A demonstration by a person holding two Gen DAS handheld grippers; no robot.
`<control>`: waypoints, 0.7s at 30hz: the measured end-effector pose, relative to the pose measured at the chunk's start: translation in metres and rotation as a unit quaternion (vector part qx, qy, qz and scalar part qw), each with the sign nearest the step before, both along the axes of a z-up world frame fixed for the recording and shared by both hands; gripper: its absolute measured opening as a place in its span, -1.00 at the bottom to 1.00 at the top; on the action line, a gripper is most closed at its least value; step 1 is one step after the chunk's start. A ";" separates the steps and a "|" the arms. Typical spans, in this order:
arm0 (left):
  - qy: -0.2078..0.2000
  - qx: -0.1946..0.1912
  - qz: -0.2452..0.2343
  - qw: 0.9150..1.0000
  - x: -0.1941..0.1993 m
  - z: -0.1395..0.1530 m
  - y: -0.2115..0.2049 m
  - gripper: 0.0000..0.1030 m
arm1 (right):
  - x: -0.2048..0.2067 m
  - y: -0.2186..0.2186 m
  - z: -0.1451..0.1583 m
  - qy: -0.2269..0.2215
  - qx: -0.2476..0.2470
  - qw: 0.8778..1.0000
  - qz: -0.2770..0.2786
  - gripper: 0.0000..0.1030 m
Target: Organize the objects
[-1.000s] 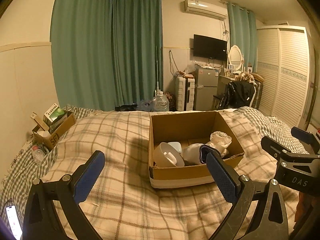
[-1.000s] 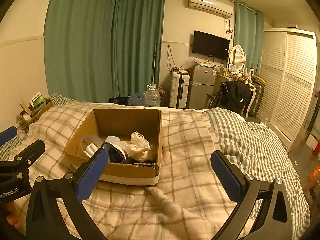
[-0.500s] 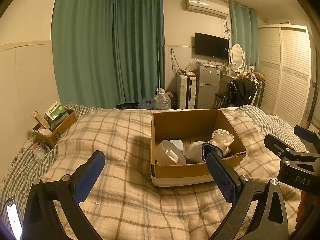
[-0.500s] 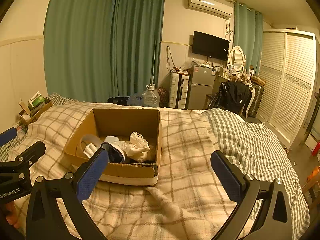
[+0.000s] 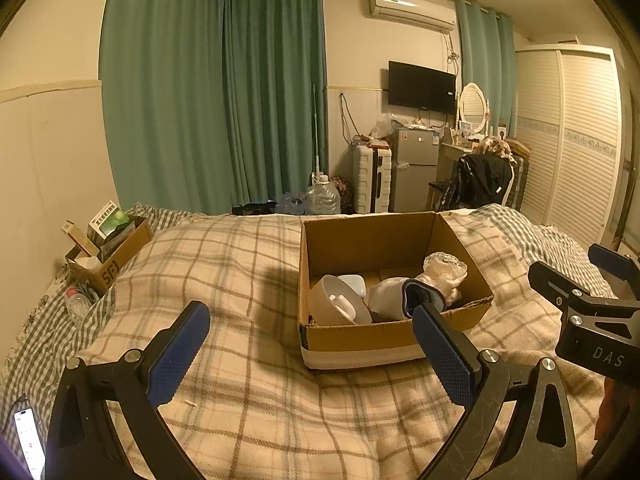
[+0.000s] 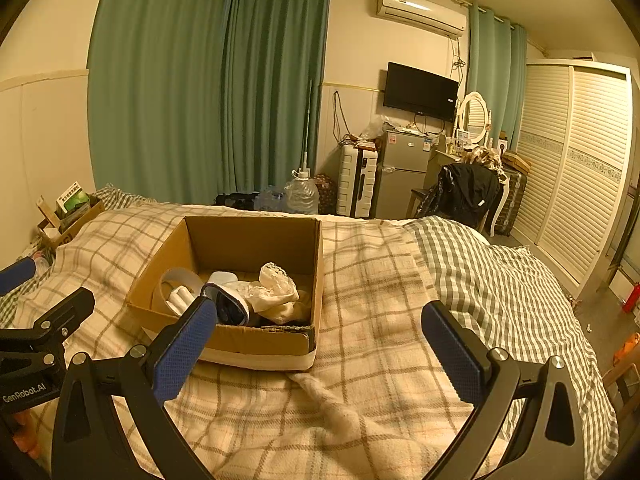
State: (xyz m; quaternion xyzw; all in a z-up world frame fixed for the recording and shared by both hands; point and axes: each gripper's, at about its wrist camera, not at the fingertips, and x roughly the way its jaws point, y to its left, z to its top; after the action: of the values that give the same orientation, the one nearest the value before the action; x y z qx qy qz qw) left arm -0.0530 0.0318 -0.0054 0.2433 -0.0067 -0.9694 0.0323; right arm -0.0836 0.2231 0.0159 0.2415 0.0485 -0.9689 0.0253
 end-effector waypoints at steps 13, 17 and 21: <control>-0.001 0.000 -0.002 1.000 0.000 -0.001 -0.001 1.00 | -0.001 -0.002 -0.001 -0.004 0.001 1.000 0.000 0.99; -0.002 -0.001 -0.004 1.000 0.000 0.000 0.000 1.00 | -0.001 -0.002 -0.001 -0.003 0.000 1.000 0.000 0.99; -0.002 -0.004 -0.007 1.000 -0.001 0.000 0.001 1.00 | -0.002 -0.003 -0.002 -0.005 0.001 1.000 -0.001 0.99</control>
State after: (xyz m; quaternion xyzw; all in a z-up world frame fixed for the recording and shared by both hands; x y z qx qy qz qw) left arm -0.0536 0.0326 -0.0054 0.2448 -0.0124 -0.9691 0.0267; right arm -0.0852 0.2203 0.0143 0.2463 0.0489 -0.9676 0.0248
